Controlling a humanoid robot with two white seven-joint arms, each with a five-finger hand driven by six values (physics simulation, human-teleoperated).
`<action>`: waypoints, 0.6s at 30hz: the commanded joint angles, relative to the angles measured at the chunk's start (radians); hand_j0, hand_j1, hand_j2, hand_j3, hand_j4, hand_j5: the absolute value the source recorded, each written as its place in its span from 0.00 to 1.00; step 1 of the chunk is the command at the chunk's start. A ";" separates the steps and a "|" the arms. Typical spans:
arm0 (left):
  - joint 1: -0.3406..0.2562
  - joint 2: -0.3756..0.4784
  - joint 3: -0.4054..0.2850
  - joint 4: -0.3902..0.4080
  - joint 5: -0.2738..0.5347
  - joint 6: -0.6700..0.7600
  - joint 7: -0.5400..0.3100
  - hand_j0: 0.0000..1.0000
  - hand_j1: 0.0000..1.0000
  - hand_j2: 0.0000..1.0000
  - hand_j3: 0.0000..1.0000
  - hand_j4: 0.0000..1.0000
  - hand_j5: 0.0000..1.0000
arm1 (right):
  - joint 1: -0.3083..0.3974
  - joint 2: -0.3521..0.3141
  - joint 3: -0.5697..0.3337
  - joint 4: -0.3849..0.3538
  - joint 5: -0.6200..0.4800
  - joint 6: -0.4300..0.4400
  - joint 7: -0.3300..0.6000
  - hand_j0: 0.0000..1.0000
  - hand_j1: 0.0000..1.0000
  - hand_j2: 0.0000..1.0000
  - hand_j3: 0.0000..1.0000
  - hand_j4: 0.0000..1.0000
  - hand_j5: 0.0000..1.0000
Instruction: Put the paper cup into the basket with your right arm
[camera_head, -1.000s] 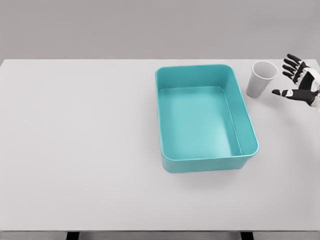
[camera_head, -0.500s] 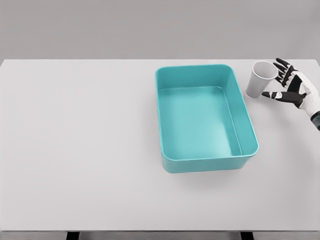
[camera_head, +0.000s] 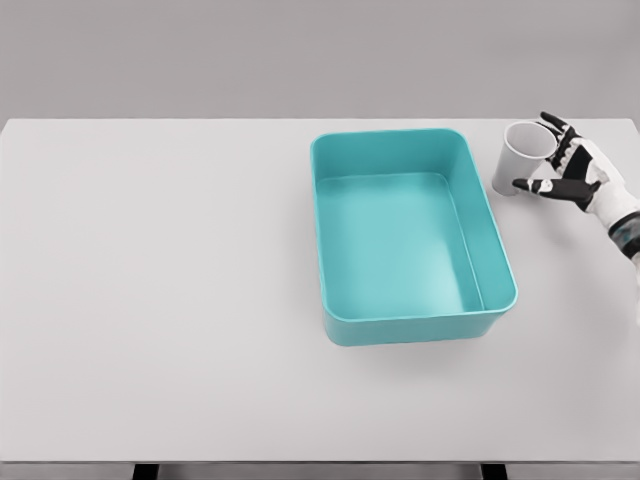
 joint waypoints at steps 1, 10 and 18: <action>0.000 0.000 0.000 0.000 0.000 0.000 0.000 1.00 1.00 1.00 1.00 1.00 1.00 | 0.000 0.003 -0.001 0.002 -0.004 0.000 0.000 1.00 1.00 1.00 1.00 1.00 1.00; 0.000 0.000 0.000 0.000 0.000 0.000 0.000 1.00 1.00 1.00 1.00 1.00 1.00 | -0.003 0.011 -0.001 0.017 -0.001 0.000 0.000 1.00 1.00 1.00 1.00 1.00 1.00; 0.000 0.000 0.000 0.002 0.000 0.000 0.000 1.00 1.00 1.00 1.00 1.00 1.00 | -0.014 0.011 -0.001 0.043 0.005 -0.001 0.000 1.00 1.00 1.00 1.00 1.00 1.00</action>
